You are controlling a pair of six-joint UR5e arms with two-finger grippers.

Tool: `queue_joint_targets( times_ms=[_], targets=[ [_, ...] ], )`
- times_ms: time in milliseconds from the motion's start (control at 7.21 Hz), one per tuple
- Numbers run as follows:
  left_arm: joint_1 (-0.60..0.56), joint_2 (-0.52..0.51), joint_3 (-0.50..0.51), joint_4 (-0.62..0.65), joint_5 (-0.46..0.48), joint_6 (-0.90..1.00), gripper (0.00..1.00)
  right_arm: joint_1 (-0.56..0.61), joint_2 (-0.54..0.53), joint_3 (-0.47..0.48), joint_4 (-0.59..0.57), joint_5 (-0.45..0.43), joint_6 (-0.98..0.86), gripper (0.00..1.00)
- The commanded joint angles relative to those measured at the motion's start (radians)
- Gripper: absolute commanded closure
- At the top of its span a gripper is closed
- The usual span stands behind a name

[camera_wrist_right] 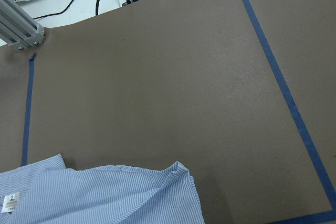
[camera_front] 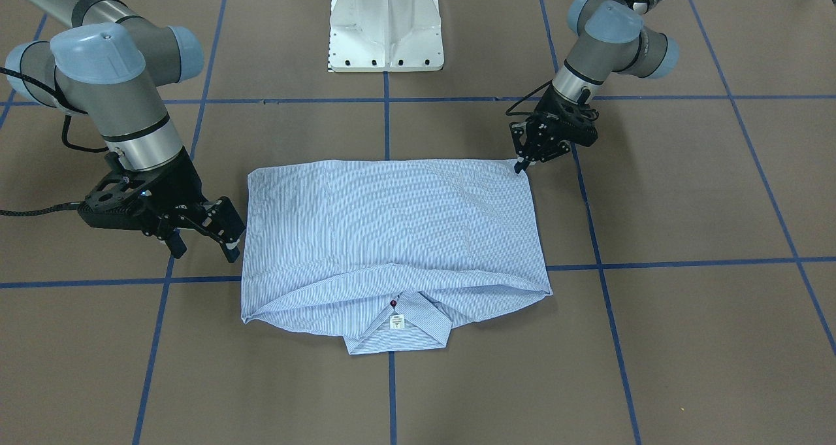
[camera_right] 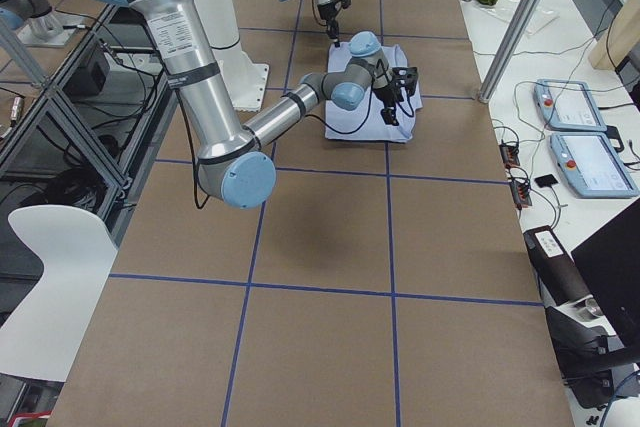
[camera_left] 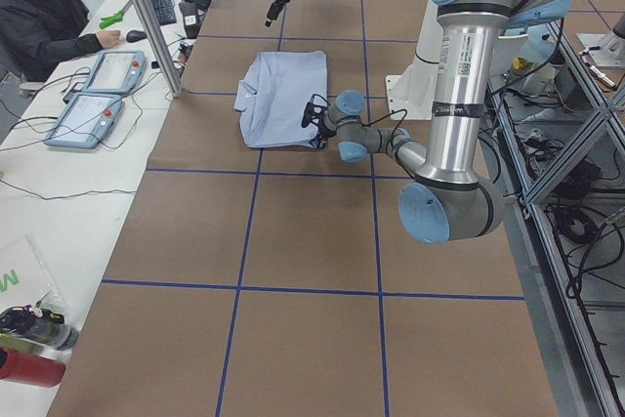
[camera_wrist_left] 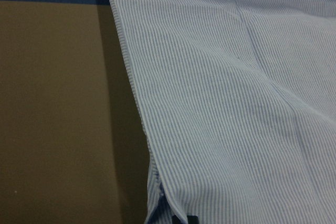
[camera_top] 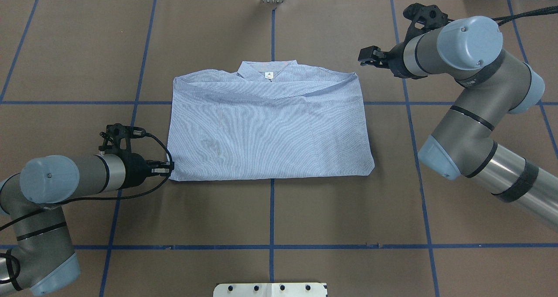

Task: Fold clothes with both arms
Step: 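Lower the left gripper to the shirt edge nearest it while the right lifts, then grasp the shirt edge with the left gripper and drag it toward the collar end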

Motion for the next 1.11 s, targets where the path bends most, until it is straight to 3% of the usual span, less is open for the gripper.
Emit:
queue_joint_targets(
  times_ms=[0,277,554,970],
  targets=[
    [-0.082,0.003,0.022,0.007,0.003,0.084,1.0,-0.005,-0.001,-0.004,0.0,0.001,0.0,0.0],
    [-0.244,-0.052,0.144,0.01,0.002,0.183,1.0,-0.005,0.0,-0.004,0.0,0.003,0.0,0.0],
    [-0.385,-0.301,0.434,0.007,0.005,0.279,1.0,-0.005,0.0,-0.004,0.0,0.003,0.0,0.0],
    [-0.434,-0.657,0.869,0.001,0.031,0.289,1.0,-0.005,0.005,0.001,0.0,0.001,0.002,0.0]
  ],
)
